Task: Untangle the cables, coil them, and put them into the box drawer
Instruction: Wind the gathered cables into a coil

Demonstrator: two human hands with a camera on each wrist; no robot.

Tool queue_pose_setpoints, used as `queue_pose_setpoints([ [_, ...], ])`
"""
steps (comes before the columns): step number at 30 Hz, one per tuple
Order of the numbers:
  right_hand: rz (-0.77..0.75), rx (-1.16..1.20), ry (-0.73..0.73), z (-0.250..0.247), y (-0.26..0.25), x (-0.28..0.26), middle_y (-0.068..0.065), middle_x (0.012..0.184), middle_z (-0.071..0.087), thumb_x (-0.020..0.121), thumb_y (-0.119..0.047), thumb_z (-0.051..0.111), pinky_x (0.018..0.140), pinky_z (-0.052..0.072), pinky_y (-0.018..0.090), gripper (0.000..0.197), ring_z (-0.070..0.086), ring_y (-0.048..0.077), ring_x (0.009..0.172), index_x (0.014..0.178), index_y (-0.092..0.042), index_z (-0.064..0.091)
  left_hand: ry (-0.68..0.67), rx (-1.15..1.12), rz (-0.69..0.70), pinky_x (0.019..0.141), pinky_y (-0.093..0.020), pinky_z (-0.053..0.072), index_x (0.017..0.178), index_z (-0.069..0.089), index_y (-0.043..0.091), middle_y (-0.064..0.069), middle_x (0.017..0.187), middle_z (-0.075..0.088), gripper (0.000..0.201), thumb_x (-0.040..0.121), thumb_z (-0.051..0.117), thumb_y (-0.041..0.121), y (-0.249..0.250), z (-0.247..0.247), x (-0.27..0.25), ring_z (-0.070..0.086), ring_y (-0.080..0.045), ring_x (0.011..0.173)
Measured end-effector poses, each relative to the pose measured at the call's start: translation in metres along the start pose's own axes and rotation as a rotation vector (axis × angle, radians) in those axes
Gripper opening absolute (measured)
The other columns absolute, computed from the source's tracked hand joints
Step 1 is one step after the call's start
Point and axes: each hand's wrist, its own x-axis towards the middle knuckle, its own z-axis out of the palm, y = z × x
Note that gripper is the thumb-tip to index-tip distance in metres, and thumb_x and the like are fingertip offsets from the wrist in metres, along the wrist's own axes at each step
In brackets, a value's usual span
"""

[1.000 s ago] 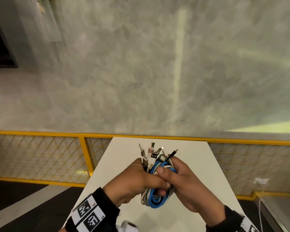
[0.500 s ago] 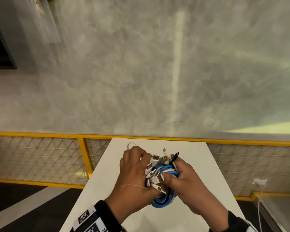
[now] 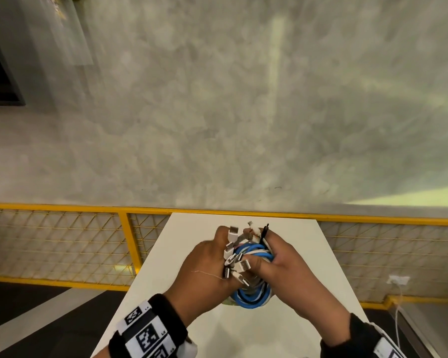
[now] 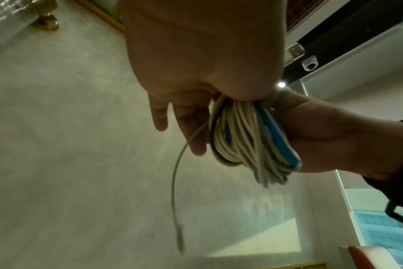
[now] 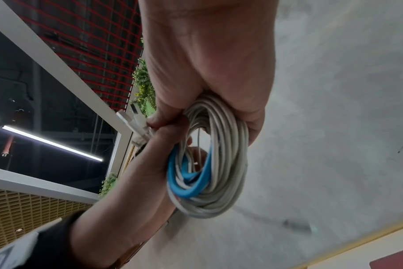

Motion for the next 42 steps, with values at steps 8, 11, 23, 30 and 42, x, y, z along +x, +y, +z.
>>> queue_pose_setpoints([
  [8,0.079,0.090,0.013,-0.002,0.001,0.007,-0.007,0.090,0.074,0.087,-0.014,0.068,0.072,0.057,0.025,0.018,0.071,0.010,0.085,0.100,-0.026,0.069,-0.180,-0.297,-0.335,0.084,-0.040,0.057,0.093,0.070,0.040,0.012,0.085,0.075,0.051,0.070,0.052,0.081,-0.017,0.017,0.002,0.070,-0.007,0.082],
  [11,0.113,0.123,0.040,0.004,0.003,0.006,-0.002,0.088,0.075,0.087,-0.013,0.067,0.072,0.057,0.029,0.014,0.071,0.013,0.084,0.095,-0.023,0.071,-0.244,-0.601,-0.319,0.095,-0.035,0.054,0.105,0.072,0.036,0.009,0.104,0.077,0.031,0.079,0.071,0.053,-0.016,0.017,0.001,0.071,-0.007,0.100],
  [23,0.184,-0.062,-0.149,0.006,0.005,0.022,-0.016,0.133,0.061,0.082,-0.077,0.038,0.111,0.037,0.043,0.059,0.054,0.007,0.125,0.130,-0.047,0.052,-0.078,-1.410,-0.516,0.102,-0.050,0.049,0.123,0.066,0.005,-0.025,0.124,0.066,0.050,0.081,0.068,0.034,-0.018,0.047,-0.010,0.064,-0.037,0.115],
  [30,0.283,-0.142,-0.224,0.009,-0.002,0.028,-0.024,0.159,0.009,0.093,-0.066,0.032,0.123,0.004,0.043,0.062,-0.001,0.006,0.149,0.150,-0.043,0.021,-0.049,-1.616,-0.533,0.114,-0.055,0.035,0.135,0.056,0.002,-0.026,0.136,0.057,0.057,0.084,0.066,0.025,-0.024,0.056,-0.009,0.052,-0.040,0.128],
  [42,0.167,-0.144,0.150,0.002,-0.006,0.020,-0.018,0.161,0.007,0.080,-0.071,0.034,0.122,0.007,0.040,0.070,0.002,0.004,0.149,0.147,-0.051,0.023,0.231,-1.592,-0.590,0.104,-0.052,0.046,0.118,0.068,0.003,-0.021,0.117,0.068,0.034,0.086,0.062,0.016,-0.032,0.050,0.006,0.064,-0.035,0.110],
])
